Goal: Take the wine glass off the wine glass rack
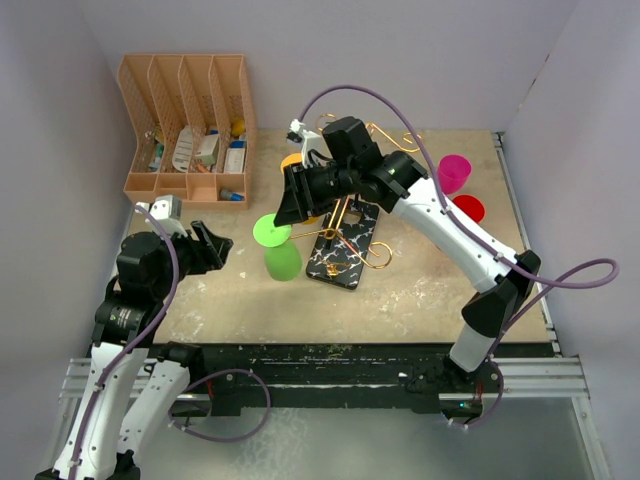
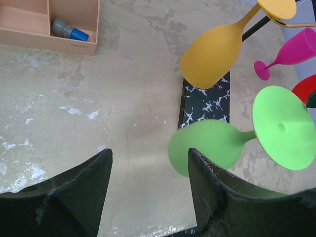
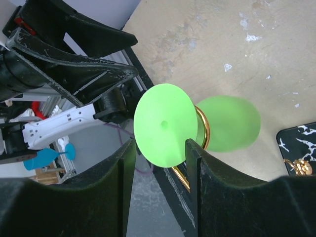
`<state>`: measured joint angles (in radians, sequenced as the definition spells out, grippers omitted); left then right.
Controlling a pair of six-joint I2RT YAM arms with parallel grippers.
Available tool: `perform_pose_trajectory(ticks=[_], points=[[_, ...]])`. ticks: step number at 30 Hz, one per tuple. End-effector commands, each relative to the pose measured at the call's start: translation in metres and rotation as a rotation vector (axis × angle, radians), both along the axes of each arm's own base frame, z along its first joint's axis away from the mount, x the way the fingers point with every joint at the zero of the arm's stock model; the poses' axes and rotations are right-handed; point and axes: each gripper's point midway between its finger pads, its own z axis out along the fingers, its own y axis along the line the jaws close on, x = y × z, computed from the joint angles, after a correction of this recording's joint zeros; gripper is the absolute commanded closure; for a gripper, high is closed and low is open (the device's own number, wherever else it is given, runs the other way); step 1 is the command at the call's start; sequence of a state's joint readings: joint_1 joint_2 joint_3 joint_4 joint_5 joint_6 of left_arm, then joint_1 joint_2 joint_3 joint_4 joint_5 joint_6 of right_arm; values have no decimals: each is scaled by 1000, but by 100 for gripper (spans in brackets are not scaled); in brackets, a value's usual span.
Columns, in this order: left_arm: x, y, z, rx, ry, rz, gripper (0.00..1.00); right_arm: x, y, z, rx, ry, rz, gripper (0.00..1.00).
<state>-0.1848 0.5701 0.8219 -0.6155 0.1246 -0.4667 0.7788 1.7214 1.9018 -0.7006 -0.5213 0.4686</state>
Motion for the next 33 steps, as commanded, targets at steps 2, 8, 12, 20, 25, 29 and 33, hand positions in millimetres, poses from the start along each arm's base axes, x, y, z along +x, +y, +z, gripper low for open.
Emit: perform_pose_trajectory(ticks=[2, 8, 12, 20, 25, 29, 33], points=[[6, 1, 7, 10, -36, 2, 34, -5, 8, 23, 75, -31, 41, 53], [6, 1, 6, 12, -34, 5, 34, 4, 2, 16, 31, -39, -24, 54], [6, 1, 6, 12, -34, 6, 34, 16, -16, 18, -24, -60, -174, 54], [6, 1, 5, 12, -31, 6, 34, 14, -21, 20, -2, -17, -243, 54], [5, 1, 6, 12, -33, 6, 34, 5, -16, 20, 36, 17, -210, 54], [5, 1, 6, 12, -35, 6, 34, -3, -14, 23, 68, 39, -177, 55], [5, 2, 7, 12, -35, 6, 34, -3, -16, 17, 54, 49, -186, 56]])
